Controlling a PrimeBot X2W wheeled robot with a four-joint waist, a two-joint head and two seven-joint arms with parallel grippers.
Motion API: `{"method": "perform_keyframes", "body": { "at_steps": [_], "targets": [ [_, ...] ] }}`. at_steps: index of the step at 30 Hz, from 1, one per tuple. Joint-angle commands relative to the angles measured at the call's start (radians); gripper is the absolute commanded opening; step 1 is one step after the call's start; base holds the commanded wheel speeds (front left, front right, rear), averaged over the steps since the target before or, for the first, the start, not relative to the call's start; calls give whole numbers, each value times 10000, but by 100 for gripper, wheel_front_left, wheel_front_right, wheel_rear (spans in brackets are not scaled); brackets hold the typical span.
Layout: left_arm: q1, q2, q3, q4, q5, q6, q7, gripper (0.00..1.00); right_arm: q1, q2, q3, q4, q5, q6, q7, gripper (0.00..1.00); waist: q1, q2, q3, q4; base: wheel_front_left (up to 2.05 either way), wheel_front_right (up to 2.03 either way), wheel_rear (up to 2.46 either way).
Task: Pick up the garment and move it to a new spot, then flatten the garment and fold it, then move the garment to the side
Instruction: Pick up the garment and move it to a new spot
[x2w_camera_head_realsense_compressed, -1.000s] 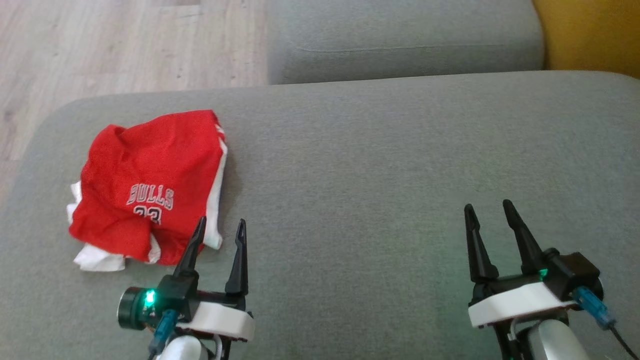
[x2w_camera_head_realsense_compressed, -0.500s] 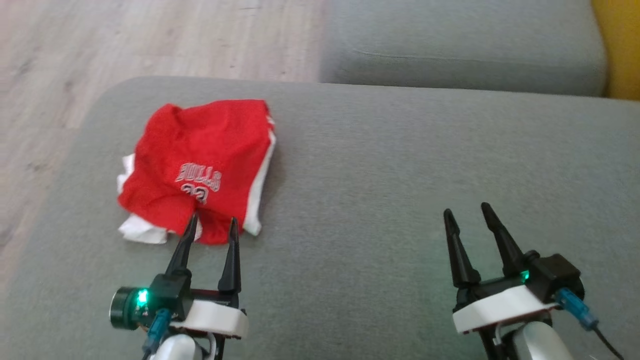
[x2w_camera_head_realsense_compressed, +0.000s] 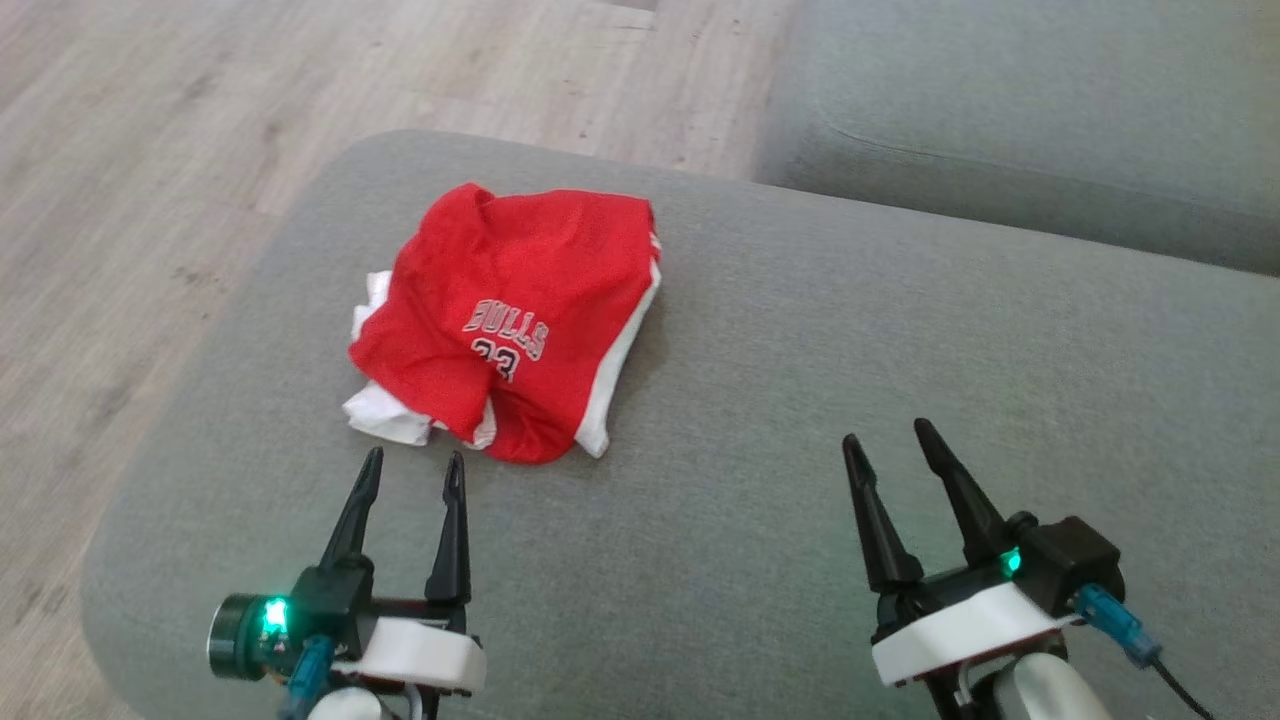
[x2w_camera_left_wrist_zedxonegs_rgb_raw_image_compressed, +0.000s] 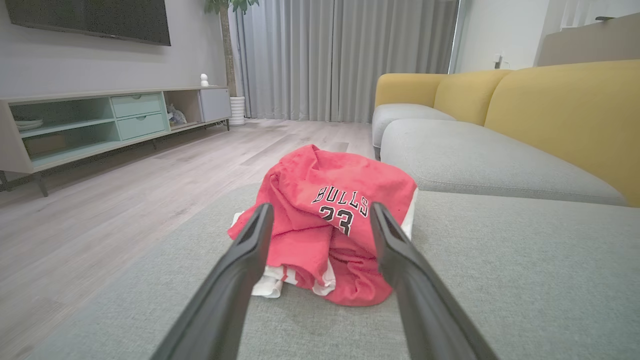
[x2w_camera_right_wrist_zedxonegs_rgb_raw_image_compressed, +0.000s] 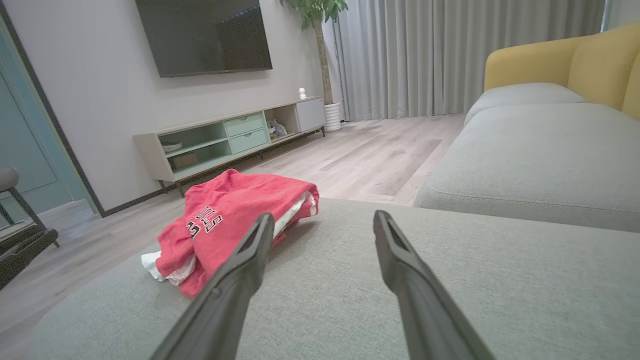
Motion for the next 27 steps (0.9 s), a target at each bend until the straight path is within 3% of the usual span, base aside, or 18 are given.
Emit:
{"method": "perform_keyframes", "body": {
  "at_steps": [1,14,21,27],
  "targets": [
    [-254,0,375,-346,99,-54,-95,100,-277,-72,294,-284,72,-7,-109,100,0,0,-58,198,0,0,0],
    [-402,143,697,-484,230,-200,-95,100,-374,-72,751,-143,138,-7,-109,100,0,0,273,231,0,0,0],
    [-2396,1025,427,167,650,-991,87,100,-871,-72,647,-316,-30,-7,-109,100,0,0,1215,-327,0,0,0],
    [-5187,2023,-58,1651,552,-1553,1608,100,-1309,-72,484,-451,-133,-7,-109,100,0,0,2041,-911,0,0,0]
  ]
}}
